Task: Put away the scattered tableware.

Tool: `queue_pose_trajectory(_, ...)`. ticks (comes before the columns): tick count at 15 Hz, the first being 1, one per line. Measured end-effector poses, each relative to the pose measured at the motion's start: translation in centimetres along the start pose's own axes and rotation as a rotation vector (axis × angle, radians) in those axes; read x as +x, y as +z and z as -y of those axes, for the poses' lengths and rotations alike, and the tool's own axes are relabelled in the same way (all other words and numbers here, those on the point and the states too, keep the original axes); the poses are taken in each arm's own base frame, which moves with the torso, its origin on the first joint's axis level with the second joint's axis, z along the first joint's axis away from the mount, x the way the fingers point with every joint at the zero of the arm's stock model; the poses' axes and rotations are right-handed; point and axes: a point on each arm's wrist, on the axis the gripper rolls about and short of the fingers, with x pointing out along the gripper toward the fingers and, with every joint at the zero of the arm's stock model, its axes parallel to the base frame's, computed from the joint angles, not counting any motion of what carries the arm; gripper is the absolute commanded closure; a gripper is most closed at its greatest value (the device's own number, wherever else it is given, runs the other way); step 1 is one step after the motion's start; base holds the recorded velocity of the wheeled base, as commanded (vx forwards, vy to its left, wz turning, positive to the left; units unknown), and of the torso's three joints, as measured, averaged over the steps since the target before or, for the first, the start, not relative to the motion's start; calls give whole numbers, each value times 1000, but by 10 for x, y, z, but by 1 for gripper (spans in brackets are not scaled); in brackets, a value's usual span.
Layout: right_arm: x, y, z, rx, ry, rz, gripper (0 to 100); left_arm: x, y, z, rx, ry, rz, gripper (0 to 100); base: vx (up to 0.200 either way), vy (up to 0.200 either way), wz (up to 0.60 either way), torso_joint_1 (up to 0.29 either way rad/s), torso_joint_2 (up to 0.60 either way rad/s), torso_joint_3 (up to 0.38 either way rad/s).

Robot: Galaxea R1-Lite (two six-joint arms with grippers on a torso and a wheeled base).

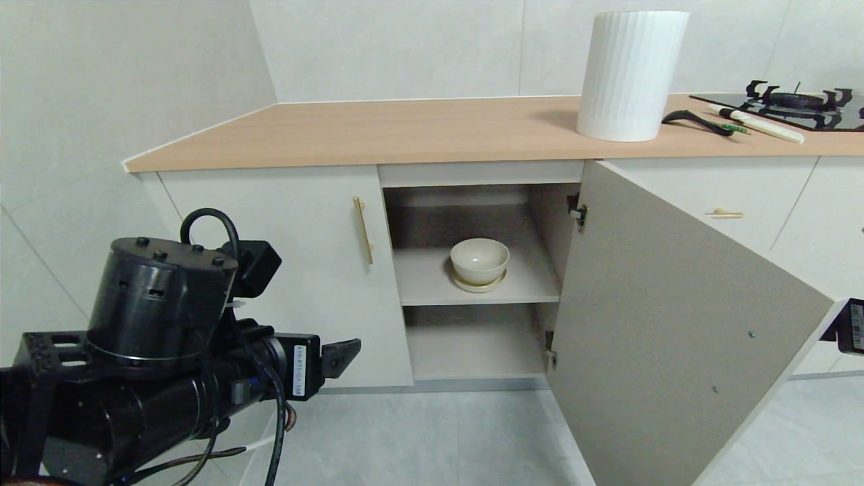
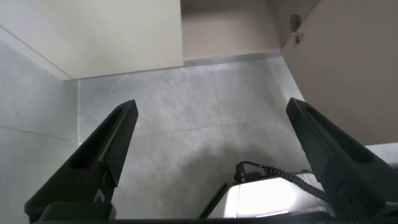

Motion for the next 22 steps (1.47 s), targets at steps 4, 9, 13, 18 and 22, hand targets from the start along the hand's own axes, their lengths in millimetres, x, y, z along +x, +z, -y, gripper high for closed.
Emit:
queue_pose_trajectory(4, 5, -2, -10, 6, 50, -25, 0, 0, 0, 0, 0, 0, 1, 0, 0, 0, 0, 0, 0, 0)
queue_pose_trajectory(9, 3, -11, -36, 6, 165, -60, 0, -1, 0, 0, 0, 0, 2, 0, 0, 0, 0, 0, 0, 0)
queue_pose_trajectory(13, -1, -21, -67, 7, 264, -91, 0, -1, 0, 0, -1, -1, 4, 0, 0, 0, 0, 0, 0, 0)
queue_pose_trajectory(18, 8, -31, -96, -28, 362, -42, 0, -1, 1, 0, -1, -1, 4, 0, 0, 0, 0, 0, 0, 0)
queue_pose_trajectory(22, 14, -34, -110, -45, 400, -23, 0, -1, 1, 0, -1, -1, 4, 0, 0, 0, 0, 0, 0, 0)
